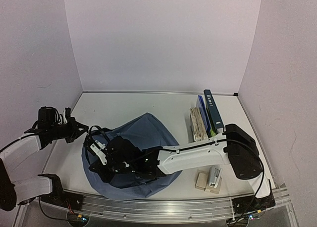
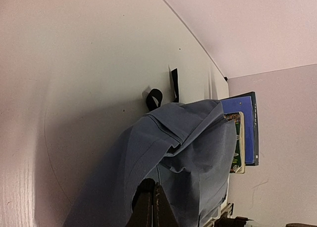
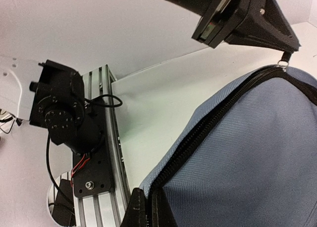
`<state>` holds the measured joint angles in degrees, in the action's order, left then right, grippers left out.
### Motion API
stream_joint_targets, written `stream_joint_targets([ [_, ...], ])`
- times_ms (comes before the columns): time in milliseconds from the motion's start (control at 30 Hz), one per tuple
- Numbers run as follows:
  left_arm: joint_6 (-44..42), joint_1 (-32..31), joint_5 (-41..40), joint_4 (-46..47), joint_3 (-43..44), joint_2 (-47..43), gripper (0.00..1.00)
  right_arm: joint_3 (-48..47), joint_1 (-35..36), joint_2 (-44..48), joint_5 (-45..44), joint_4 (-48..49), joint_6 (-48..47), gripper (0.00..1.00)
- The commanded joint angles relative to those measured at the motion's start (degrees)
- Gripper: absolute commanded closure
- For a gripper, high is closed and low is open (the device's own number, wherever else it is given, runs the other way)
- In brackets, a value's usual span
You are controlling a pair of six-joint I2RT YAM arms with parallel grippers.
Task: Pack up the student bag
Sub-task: Unzip the student bag at the center of the board.
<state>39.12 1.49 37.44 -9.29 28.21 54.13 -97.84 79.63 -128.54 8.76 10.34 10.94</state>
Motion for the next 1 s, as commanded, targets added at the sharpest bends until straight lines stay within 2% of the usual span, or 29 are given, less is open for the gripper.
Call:
stream_joint_targets([
  [0, -3.66, 0.27, 2.96, 7.61, 4.36, 3.04, 1.00, 0.69, 2.54, 6.55, 5.98, 3.02, -1.67, 1.00],
  [400, -2.94, -0.10, 10.47, 24.35, 5.85, 16.02, 1.00, -2.66, 4.59, 5.96, 7.51, 3.02, -1.21, 1.00],
  [733, -3.46, -3.60, 10.71, 30.37, 10.58, 27.71, 1.00, -5.23, 5.26, 4.39, 5.40, 3.02, 0.03, 1.00],
  [867, -3.97, -5.01, 11.62, 31.78, 14.08, 32.24, 1.00, -6.52, 5.30, 2.98, -2.28, 3.02, 2.90, 1.00],
  [967, -4.88, -5.09, 10.62, 29.91, 16.14, 33.99, 1.00, -8.19, 5.19, 0.83, -16.62, 1.98, 7.63, 1.00],
])
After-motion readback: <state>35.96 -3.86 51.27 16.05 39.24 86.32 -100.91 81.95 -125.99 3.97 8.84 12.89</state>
